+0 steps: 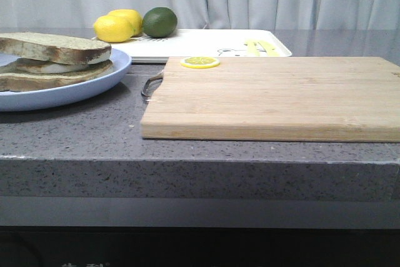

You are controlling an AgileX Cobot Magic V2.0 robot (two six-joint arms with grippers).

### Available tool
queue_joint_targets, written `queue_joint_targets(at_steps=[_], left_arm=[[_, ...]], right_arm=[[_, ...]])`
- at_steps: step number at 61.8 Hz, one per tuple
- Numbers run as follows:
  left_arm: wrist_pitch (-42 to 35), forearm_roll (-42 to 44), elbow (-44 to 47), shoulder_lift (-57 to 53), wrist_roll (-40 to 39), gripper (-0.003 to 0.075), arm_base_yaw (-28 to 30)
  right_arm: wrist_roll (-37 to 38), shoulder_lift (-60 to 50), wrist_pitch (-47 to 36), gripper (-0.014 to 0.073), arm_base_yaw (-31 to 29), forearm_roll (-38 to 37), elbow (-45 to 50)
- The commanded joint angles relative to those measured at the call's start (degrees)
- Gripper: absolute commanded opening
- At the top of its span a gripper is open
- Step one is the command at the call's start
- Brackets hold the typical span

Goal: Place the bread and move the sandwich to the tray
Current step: 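Withdraw the right gripper away from the plate, then grasp the rim of the blue plate with the left gripper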

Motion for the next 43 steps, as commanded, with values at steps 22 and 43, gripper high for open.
queue_joint_targets(at_steps=[22,43], left_arm=[[-4.17,-17.95,-1.98,10.88,7.36,0.0459,3.46],[-4.18,-22.63,-1.98,15.81,9.88,0.0449,3.09]], right_arm=[[-0.21,0.19,-3.41,0.0402,-0.32,-0.34,-1.24],[-0.21,0.19,-3.41,0.0402,-0.32,-0.34,-1.24]])
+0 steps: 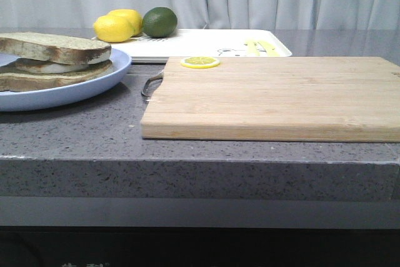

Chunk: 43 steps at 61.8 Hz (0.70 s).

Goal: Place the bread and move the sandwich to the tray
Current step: 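Grasp the rim of the blue plate with the left gripper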

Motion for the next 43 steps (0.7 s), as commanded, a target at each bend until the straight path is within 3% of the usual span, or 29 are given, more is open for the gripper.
queue_joint_targets(at_steps=[1,9,27,43], left_arm=[[-0.66,-3.19,-1.85,-0.84,0.94,0.0445,-0.13],[-0.66,-3.19,-1.85,-0.24,1.03,0.0368,-0.13],[-2.86,-3.09,-1.85,-0.24,1.03,0.0107,-0.13],[-3.28,-3.09,-1.85,-0.24,1.03,-0.0020,-0.13]], right_arm=[[-0.21,0.19,-3.41,0.0402,-0.32,-0.34,-1.24],[-0.21,0.19,-3.41,0.0402,-0.32,-0.34,-1.24],[-0.21,0.19,-3.41,0.0402,-0.32,-0.34,-1.24],[-0.21,0.19,-3.41,0.0402,-0.32,-0.34,-1.24]])
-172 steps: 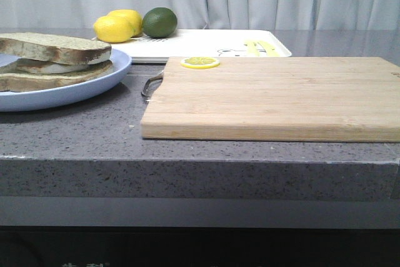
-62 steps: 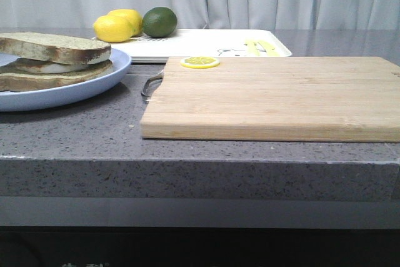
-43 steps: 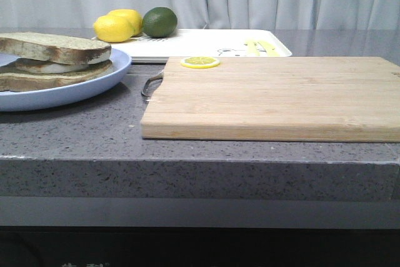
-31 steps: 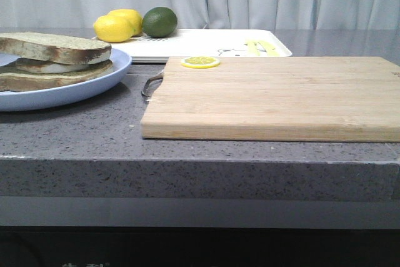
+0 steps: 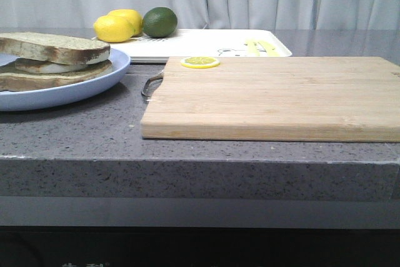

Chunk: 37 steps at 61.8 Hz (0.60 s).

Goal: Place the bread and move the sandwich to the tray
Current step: 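Grasp the rim of the blue plate with the left gripper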

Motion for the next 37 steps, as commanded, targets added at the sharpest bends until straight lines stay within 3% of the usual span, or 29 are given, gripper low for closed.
queue_joint_targets(at_steps=[1,22,37], left_arm=[[-0.86,-2.21,-1.52,-2.05,0.23,-0.0020,-0.13],[0.86,-2.79,-1.52,-3.72,0.37,-0.0020,-0.13],[1.36,-8.25,-3.97,-5.27,0.84,-0.0020,-1.66]], right_arm=[[-0.21,0.28,-3.41,0.0402,-0.32,-0.25,-1.24],[-0.21,0.28,-3.41,0.0402,-0.32,-0.25,-1.24],[-0.21,0.28,-3.41,0.0402,-0.32,-0.25,-1.24]])
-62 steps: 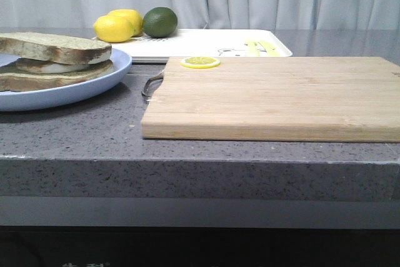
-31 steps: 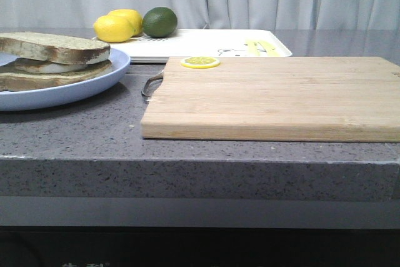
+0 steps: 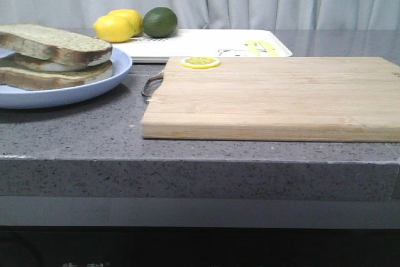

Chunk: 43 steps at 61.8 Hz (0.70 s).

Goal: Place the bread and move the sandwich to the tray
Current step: 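Grasp the rim of the blue plate with the left gripper, then lift the plate and carry it onto the white tray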

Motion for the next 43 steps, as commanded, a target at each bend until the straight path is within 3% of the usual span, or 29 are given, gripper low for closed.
queue_joint_targets(at_steps=[1,15,43], left_arm=[[0.70,-6.62,-3.65,-3.14,-0.02,-0.0020,-1.72],[0.70,-7.29,-11.00,-2.28,-1.11,-0.0020,-8.35],[3.43,-6.56,-39.94,14.11,-14.59,-0.0020,-18.90]], right_arm=[[-0.21,0.28,-3.41,0.0402,-0.32,-0.25,-1.24],[-0.21,0.28,-3.41,0.0402,-0.32,-0.25,-1.24],[-0.21,0.28,-3.29,0.0402,-0.32,-0.25,-1.24]])
